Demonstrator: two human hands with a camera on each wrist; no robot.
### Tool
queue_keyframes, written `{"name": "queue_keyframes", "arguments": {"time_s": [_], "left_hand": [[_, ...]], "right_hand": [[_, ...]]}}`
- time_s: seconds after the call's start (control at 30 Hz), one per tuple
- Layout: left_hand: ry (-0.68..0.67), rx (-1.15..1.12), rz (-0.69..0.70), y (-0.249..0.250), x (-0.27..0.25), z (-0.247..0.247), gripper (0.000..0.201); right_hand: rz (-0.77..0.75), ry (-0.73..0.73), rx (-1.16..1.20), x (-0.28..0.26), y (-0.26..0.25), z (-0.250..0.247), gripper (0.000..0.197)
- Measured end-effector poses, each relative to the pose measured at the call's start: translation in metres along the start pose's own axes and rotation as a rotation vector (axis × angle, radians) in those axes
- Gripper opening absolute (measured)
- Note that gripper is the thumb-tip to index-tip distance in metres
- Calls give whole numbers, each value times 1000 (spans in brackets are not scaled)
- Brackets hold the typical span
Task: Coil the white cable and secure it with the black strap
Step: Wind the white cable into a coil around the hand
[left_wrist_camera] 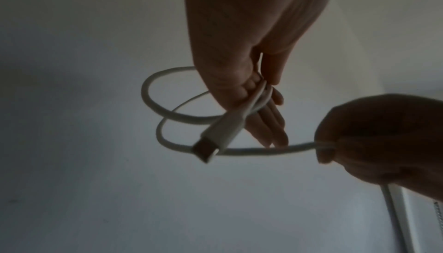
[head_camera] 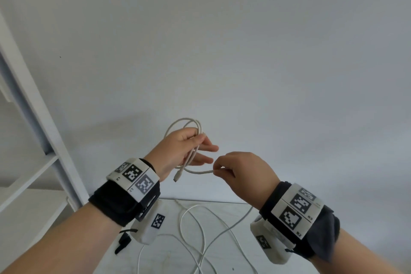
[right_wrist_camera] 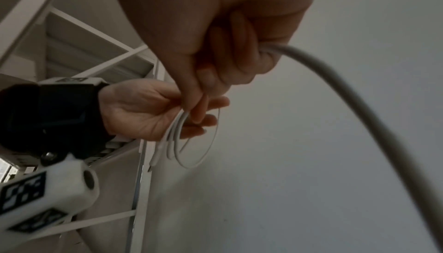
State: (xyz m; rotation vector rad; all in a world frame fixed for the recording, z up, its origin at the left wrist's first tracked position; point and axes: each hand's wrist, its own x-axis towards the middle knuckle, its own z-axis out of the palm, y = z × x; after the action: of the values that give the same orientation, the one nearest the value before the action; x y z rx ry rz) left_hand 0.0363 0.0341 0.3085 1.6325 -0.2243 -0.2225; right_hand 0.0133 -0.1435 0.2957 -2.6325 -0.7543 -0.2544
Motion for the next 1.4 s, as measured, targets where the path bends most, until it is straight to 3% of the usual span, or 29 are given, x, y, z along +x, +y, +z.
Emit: {"name": "queue_keyframes", "arguments": {"time_s": [0.3,0.47,0.8,1.0,1.4], "left_hand": [[-73,73,-69,-6,-9,11,26],[-104,70,-57,-5,-14,15,28],[-125,35,16,-8,-23,22,37],[-146,57,-40,-7,-28,10,36],[-208,-336,19,3,-32,-17,32]], "right_hand": [[-53,28,-39,6,-6,-10,17],[-10,121,29,8,-5,-13,10],[15,170,222,18,13,-28,38],[51,197,328,23,33,-27,39],[222,217,518,26,71,-12,31]]}}
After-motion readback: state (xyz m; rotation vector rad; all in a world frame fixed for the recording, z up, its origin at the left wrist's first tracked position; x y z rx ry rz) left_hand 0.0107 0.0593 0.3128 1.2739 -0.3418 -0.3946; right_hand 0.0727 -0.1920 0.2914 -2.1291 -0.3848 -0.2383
